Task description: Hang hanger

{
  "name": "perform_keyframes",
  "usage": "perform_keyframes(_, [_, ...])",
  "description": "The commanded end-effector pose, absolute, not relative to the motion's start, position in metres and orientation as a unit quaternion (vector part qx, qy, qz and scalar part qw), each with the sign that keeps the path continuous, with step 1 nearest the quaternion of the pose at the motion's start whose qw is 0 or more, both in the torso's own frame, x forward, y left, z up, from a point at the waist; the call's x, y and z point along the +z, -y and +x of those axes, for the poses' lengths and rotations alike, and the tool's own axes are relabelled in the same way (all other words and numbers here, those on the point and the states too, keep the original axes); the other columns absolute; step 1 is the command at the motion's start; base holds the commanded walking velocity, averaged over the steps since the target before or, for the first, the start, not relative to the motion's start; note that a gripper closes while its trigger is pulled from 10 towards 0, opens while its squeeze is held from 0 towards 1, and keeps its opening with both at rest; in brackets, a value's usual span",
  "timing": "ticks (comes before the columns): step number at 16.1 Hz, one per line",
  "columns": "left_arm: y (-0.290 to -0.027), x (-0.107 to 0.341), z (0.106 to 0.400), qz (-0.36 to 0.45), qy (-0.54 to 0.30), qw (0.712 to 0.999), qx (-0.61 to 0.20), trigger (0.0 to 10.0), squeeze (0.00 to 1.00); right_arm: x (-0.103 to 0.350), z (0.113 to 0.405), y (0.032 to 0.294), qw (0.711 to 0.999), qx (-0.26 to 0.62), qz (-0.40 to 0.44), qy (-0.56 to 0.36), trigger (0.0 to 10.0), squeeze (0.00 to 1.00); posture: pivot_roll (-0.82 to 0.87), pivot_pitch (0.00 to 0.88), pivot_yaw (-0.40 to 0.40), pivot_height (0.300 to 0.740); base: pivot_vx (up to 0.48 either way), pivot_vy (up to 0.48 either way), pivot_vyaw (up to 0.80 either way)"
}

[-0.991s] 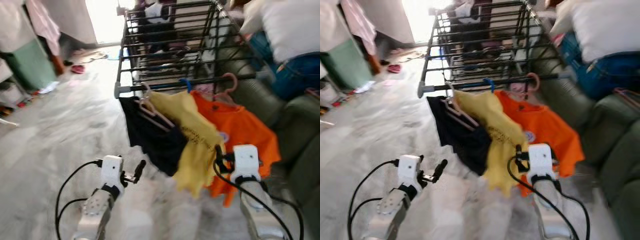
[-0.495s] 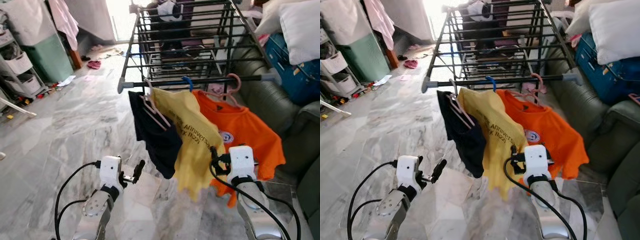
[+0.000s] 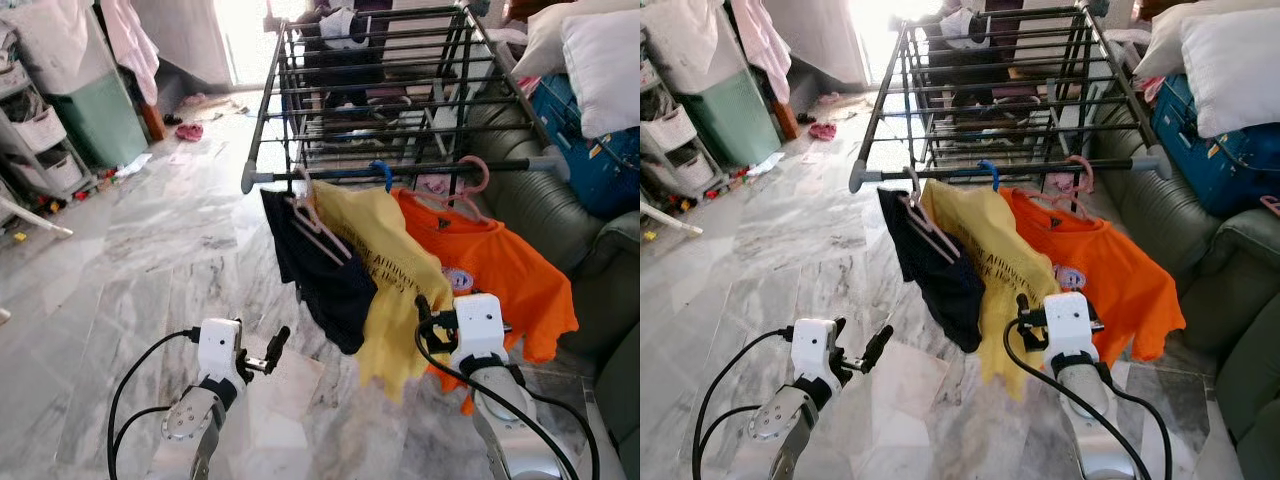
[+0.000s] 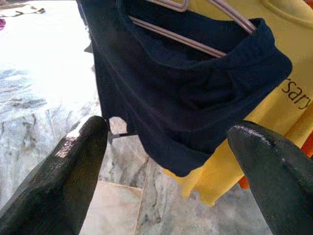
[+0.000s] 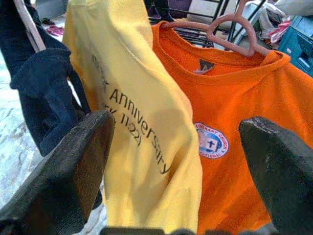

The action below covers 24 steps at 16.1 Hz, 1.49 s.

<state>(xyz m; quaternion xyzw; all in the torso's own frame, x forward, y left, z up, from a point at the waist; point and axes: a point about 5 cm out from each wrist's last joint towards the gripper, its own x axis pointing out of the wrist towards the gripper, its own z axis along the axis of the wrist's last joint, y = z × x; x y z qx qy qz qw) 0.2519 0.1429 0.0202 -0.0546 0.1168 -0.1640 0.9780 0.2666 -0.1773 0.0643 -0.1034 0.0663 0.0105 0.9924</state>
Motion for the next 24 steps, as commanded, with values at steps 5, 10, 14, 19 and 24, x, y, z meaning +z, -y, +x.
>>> perform_keyframes(5, [-0.1479, 0.024, 0.2526, -0.044, -0.109, 0.979, -0.169, 10.0, 0.0, 0.0688, 0.268, 0.1731, 0.993, 0.011, -0.101, -0.053, 10.0, 0.0, -0.18, 0.0, 0.091, 0.74, 0.32, 0.165, 0.0])
perform_keyframes(10, [-0.147, 0.0238, 0.2522, -0.041, -0.11, 0.978, -0.175, 10.0, 0.0, 0.0673, 0.2664, 0.1738, 0.993, 0.004, -0.102, -0.056, 10.0, 0.0, -0.19, 0.0, 0.099, 0.74, 0.332, 0.288, 0.0])
perform_keyframes(14, [-0.148, 0.0223, 0.2519, -0.039, -0.119, 0.978, -0.164, 10.0, 0.0, 0.0675, 0.2661, 0.1735, 0.993, 0.002, -0.109, -0.053, 10.0, 0.0, -0.18, 0.0, 0.099, 0.74, 0.241, 0.203, 0.0])
perform_keyframes(19, [-0.1495, 0.0172, 0.2531, -0.031, -0.142, 0.979, -0.14, 10.0, 0.0, 0.0682, 0.2663, 0.1729, 0.992, -0.001, -0.115, -0.05, 10.0, 0.0, -0.18, 0.0, 0.095, 0.74, 0.0, 0.0, 0.0])
perform_keyframes(24, [-0.1467, 0.0168, 0.2534, -0.037, -0.145, 0.978, -0.146, 10.0, 0.0, 0.0682, 0.2661, 0.1727, 0.992, 0.003, -0.117, -0.05, 10.0, 0.0, -0.19, 0.0, 0.094, 0.74, 0.0, 0.0, 0.0])
